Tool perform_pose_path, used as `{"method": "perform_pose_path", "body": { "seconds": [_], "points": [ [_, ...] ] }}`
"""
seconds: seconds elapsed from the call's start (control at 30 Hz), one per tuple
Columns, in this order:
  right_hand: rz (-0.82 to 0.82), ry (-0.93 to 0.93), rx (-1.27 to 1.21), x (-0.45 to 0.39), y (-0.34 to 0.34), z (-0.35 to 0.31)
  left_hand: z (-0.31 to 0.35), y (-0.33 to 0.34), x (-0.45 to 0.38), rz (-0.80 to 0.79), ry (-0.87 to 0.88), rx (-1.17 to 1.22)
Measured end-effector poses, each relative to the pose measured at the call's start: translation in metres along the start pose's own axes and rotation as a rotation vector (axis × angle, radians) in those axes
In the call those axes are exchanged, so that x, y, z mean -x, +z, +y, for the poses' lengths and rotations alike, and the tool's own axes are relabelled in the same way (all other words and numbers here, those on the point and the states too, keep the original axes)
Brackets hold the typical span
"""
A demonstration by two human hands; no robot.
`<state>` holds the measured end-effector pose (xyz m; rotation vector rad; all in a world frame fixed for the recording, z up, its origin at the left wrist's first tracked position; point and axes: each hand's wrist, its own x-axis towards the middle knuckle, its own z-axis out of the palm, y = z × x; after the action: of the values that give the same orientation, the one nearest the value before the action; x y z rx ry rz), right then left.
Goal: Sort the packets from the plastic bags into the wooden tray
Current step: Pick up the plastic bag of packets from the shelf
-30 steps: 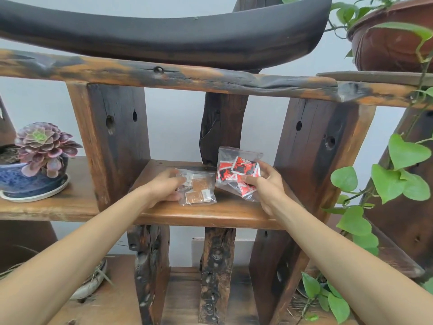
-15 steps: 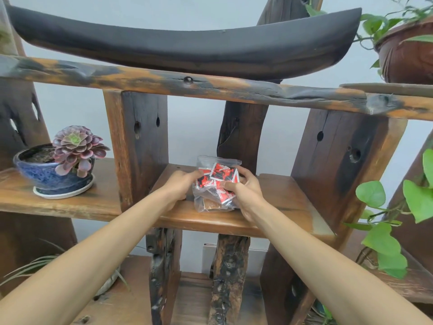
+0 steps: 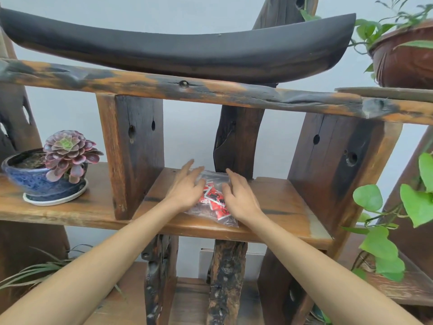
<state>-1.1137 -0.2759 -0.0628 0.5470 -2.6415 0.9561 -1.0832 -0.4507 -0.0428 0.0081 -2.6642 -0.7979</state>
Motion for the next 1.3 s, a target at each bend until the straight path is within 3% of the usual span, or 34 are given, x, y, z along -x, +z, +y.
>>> {"method": "perform_pose_path", "body": {
  "seconds": [0.07,0.17,0.23,0.37,0.5,0.7,1.03,1.3],
  "points": [
    [-0.085,-0.098,0.056,-0.001,0.007,0.001,-0.001,0.008,-0.004,-0.164,0.104,-0.104],
    [-0.224,-0.076,0.118,-0.004,0.016,0.002,-0.01,0.018,-0.007,-0.284,0.075,-0.181],
    [-0.28,-0.046,0.139,-0.006,0.02,0.004,-0.016,0.02,-0.009,-0.304,0.049,-0.164],
    [-0.233,-0.03,0.191,-0.006,0.025,0.006,-0.023,0.018,-0.005,-0.32,0.023,-0.122],
    [-0.253,0.07,0.203,-0.006,0.024,0.004,-0.025,0.013,-0.006,-0.287,-0.136,-0.063],
    [-0.299,0.228,0.093,-0.016,0.016,-0.008,-0.007,-0.008,-0.015,-0.354,-0.317,0.262],
    [-0.061,0.144,-0.03,0.01,0.022,-0.019,-0.004,0.011,0.003,-0.186,-0.06,0.102],
    [0.025,0.065,-0.187,0.032,0.011,-0.027,0.004,0.015,0.03,-0.059,-0.043,0.298]
  ]
}}
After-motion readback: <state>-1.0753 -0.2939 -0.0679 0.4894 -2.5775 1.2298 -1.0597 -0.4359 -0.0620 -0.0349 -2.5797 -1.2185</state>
